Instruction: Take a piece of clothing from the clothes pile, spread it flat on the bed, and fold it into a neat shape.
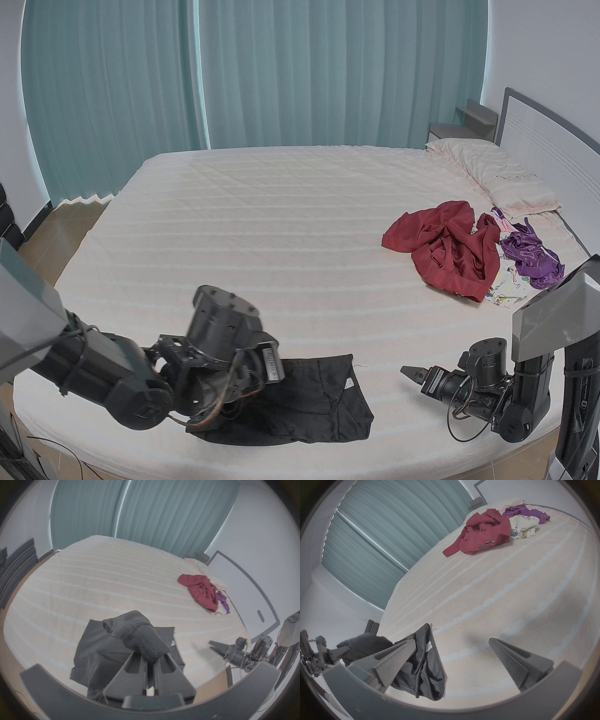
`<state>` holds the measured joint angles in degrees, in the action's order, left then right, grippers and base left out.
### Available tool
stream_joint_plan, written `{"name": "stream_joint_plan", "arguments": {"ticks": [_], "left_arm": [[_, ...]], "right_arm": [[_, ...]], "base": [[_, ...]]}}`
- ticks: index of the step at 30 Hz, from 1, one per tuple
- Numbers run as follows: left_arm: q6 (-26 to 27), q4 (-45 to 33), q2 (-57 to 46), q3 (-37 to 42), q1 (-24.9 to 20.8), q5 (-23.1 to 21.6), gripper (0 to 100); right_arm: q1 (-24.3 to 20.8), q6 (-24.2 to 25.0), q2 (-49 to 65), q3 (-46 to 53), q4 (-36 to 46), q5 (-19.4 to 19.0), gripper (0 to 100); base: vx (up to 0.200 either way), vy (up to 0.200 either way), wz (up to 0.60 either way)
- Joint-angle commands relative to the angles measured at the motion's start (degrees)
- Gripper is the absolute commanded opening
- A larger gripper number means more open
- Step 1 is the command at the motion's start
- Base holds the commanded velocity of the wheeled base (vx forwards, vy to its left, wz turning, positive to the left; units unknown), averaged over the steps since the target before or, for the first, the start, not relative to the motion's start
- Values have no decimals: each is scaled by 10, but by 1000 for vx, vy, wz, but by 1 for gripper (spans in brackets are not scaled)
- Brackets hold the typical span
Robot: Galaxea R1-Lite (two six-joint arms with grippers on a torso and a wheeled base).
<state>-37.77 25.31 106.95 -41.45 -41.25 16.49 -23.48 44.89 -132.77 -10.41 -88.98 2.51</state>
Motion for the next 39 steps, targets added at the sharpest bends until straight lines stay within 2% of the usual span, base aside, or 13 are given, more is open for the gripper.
{"name": "stream_joint_plan", "arguments": {"ticks": [1, 14, 15, 21, 28, 34, 36, 39], "left_arm": [[-34, -25, 105, -118, -75, 21, 0], [-41, -8, 143, -171, -90, 21, 0], [-42, -8, 143, -171, -91, 21, 100], [-57, -5, 146, -180, -98, 23, 100], [-82, 0, 132, -166, -116, 67, 100], [-100, 11, 44, -41, -91, 66, 100], [-115, 34, 19, 27, -71, 59, 100], [-159, 104, -2, 130, -45, 25, 100]], "right_arm": [[-2, -1, 1, -1, -6, 0, 100], [-3, -1, 1, -5, -6, 0, 100], [-3, -1, 1, -5, -6, 0, 100], [-2, -1, 1, -6, -6, 0, 100], [-1, 0, 1, -4, -6, 0, 100], [-3, 2, 1, -2, -6, -1, 100], [-5, 1, 1, -2, -6, -1, 100], [-10, 0, 1, -5, -6, -1, 100]], "base": [[0, 0, 0], [0, 0, 0], [0, 0, 0], [0, 0, 0], [0, 0, 0], [0, 0, 0], [0, 0, 0], [-133, 0, 0]]}}
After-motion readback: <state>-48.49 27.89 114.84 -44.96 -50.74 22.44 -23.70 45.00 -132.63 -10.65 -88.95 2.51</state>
